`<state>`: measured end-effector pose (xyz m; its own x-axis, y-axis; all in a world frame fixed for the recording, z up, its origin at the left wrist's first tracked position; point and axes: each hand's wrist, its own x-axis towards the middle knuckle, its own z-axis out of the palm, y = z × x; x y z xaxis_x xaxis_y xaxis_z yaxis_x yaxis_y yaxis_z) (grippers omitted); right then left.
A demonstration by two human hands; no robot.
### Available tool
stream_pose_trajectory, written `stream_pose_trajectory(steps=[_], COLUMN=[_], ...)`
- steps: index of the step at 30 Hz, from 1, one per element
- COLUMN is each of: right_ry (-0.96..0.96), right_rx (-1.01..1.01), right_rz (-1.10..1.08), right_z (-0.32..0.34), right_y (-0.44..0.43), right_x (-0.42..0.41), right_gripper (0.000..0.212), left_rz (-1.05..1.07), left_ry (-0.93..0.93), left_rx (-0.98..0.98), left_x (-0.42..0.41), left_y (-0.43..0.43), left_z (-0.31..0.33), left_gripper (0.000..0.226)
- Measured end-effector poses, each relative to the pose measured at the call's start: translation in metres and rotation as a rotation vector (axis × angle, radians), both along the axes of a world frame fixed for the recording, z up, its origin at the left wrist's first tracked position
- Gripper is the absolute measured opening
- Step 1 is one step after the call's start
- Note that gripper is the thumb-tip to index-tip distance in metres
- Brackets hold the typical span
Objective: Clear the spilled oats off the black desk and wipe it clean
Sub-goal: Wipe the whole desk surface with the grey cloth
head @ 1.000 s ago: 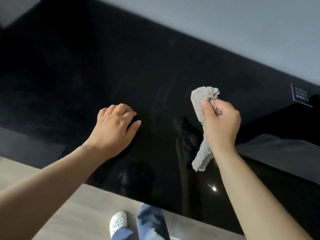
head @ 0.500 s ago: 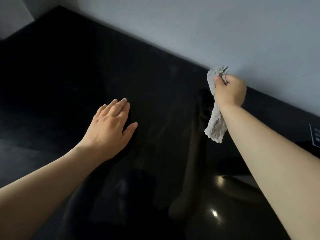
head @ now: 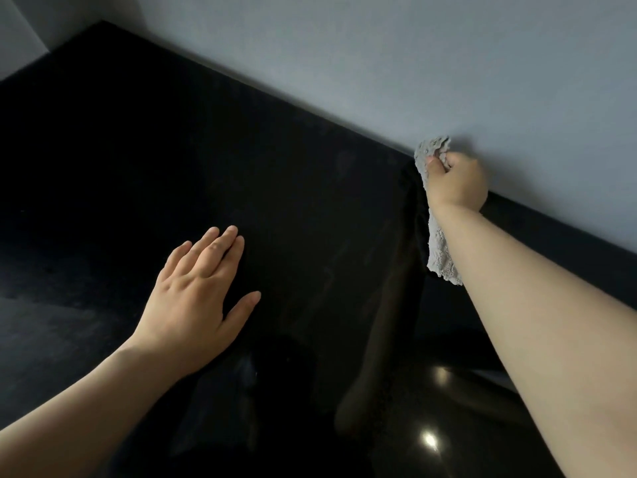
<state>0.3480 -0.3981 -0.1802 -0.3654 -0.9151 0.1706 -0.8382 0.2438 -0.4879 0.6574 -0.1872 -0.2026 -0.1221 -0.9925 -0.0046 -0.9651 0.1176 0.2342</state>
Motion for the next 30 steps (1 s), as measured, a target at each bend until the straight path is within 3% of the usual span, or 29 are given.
stream_pose_trajectory(steps=[6, 10, 12, 15, 18, 20, 22, 27, 30], right_ry=[0.037, -0.097, -0.203, -0.111, -0.038, -0.022, 0.025, 0.063, -0.066], right_rx=[-0.045, 0.069, 0.027, -0.103, -0.042, 0.017, 0.001, 0.021, 0.036], right_rz=[0.287, 0.464, 0.455, 0.271, 0.065, -0.014, 0.017, 0.262, 0.323], right_z=[-0.014, -0.007, 0.006, 0.019, 0.012, 0.002, -0.004, -0.011, -0.006], right_y=[0.066, 0.113, 0.103, 0.057, 0.028, 0.033, 0.055, 0.129, 0.15], right_x=[0.058, 0.071, 0.062, 0.033, 0.014, 0.026, 0.049, 0.074, 0.079], right_gripper=[0.034, 0.038, 0.043, 0.046, 0.046, 0.034, 0.025, 0.027, 0.039], left_rz=[-0.006, -0.021, -0.012, -0.011, -0.018, -0.016, -0.009, -0.01, -0.003], left_ry=[-0.019, -0.03, -0.026, -0.023, -0.02, -0.025, -0.032, -0.027, -0.025], left_rx=[0.009, 0.007, -0.014, -0.034, -0.034, -0.023, -0.015, 0.002, 0.009], left_x=[0.006, 0.009, 0.009, 0.006, 0.0, 0.0, 0.0, -0.007, -0.006], left_y=[-0.005, -0.004, -0.005, -0.011, -0.015, -0.014, -0.012, -0.011, -0.014], left_z=[-0.005, -0.003, 0.0, 0.002, -0.001, -0.003, -0.005, -0.008, -0.006], left_gripper=[0.076, 0.076, 0.076, 0.076, 0.077, 0.077, 0.078, 0.077, 0.078])
